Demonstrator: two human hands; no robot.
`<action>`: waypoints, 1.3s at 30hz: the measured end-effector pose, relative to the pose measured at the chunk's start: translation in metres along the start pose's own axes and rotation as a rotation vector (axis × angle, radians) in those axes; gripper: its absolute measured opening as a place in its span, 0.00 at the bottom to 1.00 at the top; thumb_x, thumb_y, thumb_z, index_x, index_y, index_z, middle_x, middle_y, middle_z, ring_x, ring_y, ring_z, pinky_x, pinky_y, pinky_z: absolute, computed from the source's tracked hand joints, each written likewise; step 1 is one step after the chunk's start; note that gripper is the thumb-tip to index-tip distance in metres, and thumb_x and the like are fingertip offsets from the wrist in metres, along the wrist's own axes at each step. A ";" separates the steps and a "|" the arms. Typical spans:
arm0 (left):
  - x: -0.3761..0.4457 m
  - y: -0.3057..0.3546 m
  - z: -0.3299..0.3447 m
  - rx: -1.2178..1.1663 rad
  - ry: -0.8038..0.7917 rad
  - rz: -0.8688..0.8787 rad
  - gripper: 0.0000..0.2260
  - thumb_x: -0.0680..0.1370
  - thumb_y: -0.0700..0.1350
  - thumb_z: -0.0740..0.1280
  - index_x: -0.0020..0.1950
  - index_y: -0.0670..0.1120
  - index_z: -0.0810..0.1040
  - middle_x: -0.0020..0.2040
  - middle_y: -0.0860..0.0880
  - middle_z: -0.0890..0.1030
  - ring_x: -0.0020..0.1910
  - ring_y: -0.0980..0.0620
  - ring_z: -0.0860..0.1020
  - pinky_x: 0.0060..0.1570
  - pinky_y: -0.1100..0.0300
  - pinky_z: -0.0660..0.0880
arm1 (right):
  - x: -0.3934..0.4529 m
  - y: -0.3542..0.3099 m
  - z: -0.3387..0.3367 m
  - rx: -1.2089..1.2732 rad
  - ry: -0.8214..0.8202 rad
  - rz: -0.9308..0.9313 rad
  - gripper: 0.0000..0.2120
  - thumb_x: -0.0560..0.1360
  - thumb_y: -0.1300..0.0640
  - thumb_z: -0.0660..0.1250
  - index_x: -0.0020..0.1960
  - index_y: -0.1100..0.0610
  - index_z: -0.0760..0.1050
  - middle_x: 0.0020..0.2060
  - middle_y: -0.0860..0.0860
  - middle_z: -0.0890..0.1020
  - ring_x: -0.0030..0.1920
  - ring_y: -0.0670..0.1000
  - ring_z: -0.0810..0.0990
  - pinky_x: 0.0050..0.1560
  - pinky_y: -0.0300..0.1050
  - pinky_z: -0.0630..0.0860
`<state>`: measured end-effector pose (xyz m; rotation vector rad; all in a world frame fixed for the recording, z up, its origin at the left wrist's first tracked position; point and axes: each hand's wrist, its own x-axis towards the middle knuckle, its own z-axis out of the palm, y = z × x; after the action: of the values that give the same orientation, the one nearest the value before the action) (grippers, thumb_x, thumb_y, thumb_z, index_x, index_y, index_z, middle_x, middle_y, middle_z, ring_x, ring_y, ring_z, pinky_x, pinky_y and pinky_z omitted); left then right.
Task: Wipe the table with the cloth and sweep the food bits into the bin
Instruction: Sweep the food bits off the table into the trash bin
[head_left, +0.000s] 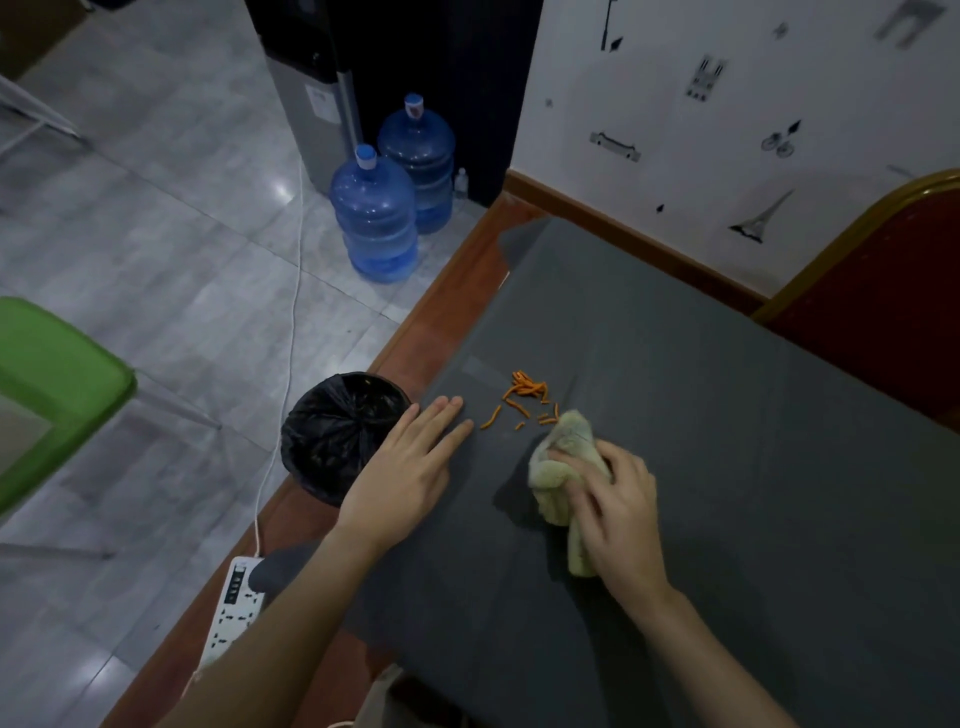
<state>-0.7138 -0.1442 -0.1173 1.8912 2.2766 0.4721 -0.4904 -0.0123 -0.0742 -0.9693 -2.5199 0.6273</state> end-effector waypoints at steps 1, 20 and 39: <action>0.000 0.001 0.000 0.006 0.004 -0.001 0.23 0.78 0.41 0.57 0.74 0.46 0.67 0.77 0.46 0.61 0.77 0.48 0.58 0.75 0.49 0.54 | -0.003 0.011 -0.005 0.013 0.034 0.037 0.15 0.79 0.51 0.58 0.60 0.51 0.79 0.57 0.51 0.77 0.56 0.53 0.73 0.55 0.50 0.67; -0.030 0.026 0.002 0.001 0.112 -0.247 0.23 0.78 0.43 0.60 0.73 0.39 0.68 0.75 0.44 0.65 0.76 0.49 0.61 0.73 0.48 0.62 | 0.118 0.029 0.026 -0.213 0.061 0.199 0.16 0.82 0.49 0.56 0.60 0.55 0.78 0.58 0.57 0.76 0.56 0.59 0.74 0.56 0.55 0.69; -0.030 0.024 0.001 -0.010 0.081 -0.268 0.23 0.79 0.46 0.58 0.74 0.41 0.67 0.75 0.45 0.66 0.76 0.50 0.60 0.74 0.51 0.57 | 0.083 -0.012 0.011 0.269 0.001 0.105 0.16 0.81 0.50 0.57 0.54 0.54 0.82 0.49 0.42 0.80 0.55 0.43 0.71 0.58 0.40 0.69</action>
<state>-0.6857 -0.1697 -0.1131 1.5549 2.5243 0.5276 -0.5596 0.0341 -0.0624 -1.0034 -2.3176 0.9681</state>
